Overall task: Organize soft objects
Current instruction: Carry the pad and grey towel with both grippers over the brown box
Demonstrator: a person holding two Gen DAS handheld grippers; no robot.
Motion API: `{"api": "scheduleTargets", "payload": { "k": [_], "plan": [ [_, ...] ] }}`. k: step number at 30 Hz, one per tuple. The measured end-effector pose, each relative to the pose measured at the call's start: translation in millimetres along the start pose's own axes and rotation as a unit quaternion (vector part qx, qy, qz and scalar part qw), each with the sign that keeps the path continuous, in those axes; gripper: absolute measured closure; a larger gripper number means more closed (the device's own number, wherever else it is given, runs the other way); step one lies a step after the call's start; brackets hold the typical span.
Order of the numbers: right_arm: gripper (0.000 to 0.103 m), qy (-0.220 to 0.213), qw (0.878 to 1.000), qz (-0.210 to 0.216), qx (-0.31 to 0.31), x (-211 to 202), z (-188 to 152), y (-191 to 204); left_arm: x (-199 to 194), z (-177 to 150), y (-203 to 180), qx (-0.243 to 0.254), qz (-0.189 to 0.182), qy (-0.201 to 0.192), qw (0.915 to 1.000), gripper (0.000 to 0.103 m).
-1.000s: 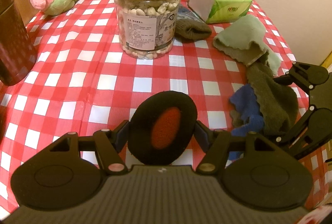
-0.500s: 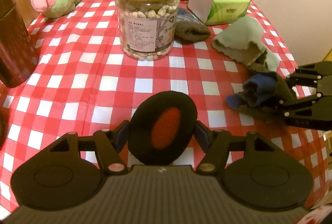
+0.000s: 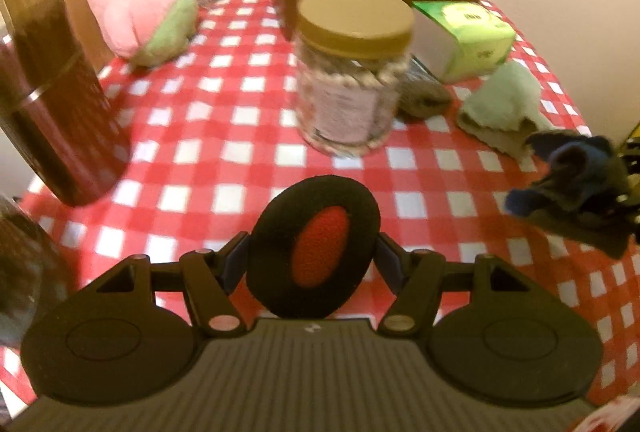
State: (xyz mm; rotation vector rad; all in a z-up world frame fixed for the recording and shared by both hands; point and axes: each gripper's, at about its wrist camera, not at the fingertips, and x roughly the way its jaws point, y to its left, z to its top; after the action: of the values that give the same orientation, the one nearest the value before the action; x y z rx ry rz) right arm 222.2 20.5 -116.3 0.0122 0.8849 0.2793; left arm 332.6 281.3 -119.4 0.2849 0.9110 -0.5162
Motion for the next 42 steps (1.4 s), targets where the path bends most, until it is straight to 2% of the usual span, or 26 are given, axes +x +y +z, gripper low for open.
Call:
{"api": "scheduleTargets", "payload": {
  "k": [6,11,17,24,28,34,42],
  "plan": [
    [0.067,-0.032,0.999,0.001,0.007,-11.1,34.4,-2.4,-3.8,35.0,23.5,0.015,0.022,-0.028,0.9992,0.038],
    [0.067,-0.068,0.998,-0.003,0.017,-12.5,74.0,-13.5,-5.0,79.0,37.7,0.028,0.036,-0.059,0.9972,0.038],
    [0.067,-0.118,0.992,-0.012,0.035,-3.9,137.9,-32.6,2.1,145.9,44.8,0.05,0.035,-0.105,0.9927,0.038],
    [0.067,-0.164,0.983,-0.021,0.074,20.7,211.0,-61.1,30.9,227.1,40.3,0.073,0.015,-0.133,0.9883,0.038],
    [0.067,-0.175,0.98,-0.036,0.083,39.0,246.9,-77.0,53.0,266.2,35.0,0.082,0.001,-0.139,0.9869,0.038],
    [0.067,-0.18,0.977,-0.064,0.094,70.5,285.9,-113.4,96.1,315.5,29.5,0.089,-0.014,-0.128,0.9877,0.038],
    [0.065,-0.156,0.972,-0.101,0.146,122.0,310.5,-170.0,157.5,358.4,20.0,0.088,-0.028,-0.099,0.9907,0.038]
  ]
}}
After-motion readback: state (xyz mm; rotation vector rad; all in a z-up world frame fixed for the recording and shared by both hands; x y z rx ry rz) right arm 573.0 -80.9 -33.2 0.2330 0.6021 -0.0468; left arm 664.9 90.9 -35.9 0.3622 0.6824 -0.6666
